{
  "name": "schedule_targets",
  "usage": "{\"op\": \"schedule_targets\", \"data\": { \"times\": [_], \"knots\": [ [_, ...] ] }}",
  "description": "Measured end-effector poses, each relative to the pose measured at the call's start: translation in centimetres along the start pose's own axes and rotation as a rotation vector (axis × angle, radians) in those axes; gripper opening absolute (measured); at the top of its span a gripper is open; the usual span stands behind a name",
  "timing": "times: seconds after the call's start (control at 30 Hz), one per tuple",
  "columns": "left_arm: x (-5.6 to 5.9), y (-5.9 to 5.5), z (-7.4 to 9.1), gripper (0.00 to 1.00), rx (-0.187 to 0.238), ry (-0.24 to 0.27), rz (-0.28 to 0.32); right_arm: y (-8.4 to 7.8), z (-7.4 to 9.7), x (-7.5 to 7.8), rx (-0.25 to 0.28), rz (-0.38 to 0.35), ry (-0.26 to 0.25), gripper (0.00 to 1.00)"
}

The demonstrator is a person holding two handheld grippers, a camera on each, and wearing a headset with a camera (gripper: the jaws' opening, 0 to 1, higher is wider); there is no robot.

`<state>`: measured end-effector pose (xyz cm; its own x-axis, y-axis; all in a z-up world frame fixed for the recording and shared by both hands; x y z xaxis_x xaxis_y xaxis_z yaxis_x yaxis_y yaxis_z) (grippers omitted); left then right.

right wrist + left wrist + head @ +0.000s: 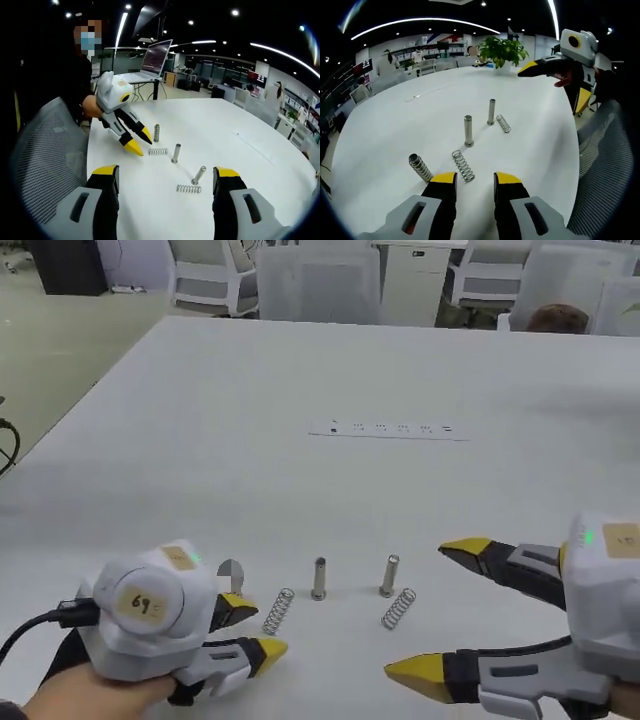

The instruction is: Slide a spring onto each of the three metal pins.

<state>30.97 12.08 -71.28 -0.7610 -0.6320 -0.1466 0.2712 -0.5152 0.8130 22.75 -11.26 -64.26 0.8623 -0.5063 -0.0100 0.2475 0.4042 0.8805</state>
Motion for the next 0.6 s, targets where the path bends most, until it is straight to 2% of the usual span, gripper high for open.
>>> {"op": "schedule_targets", "data": {
  "times": [0.13,0.23,0.6],
  "knots": [
    [-0.3,0.0,-0.5,0.21,-0.003,0.018,-0.004,-0.1,0.0,0.0,-0.003,-0.003,-0.001,0.75],
    [-0.6,0.0,-0.9,0.19,-0.010,0.023,0.015,-0.1,0.0,0.0,-0.004,-0.005,0.001,0.75],
    [-0.4,-0.1,-1.8,0.16,-0.024,0.019,0.016,-0.2,-0.1,0.0,-0.002,-0.013,0.004,0.75]
  ]
}}
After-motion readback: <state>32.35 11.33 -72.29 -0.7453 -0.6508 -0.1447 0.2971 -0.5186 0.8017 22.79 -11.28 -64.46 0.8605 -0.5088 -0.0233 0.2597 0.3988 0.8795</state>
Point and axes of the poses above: the centre of the closed fingertips' face, and the gripper's own axes: z roughly backward along the fingers, x roughly to its right, y roughly out of its top, the point moved 10 cm from there along z, roughly backward along the fingers, and after that the axes turned 14 degrees about y, right-handed, at the moved point
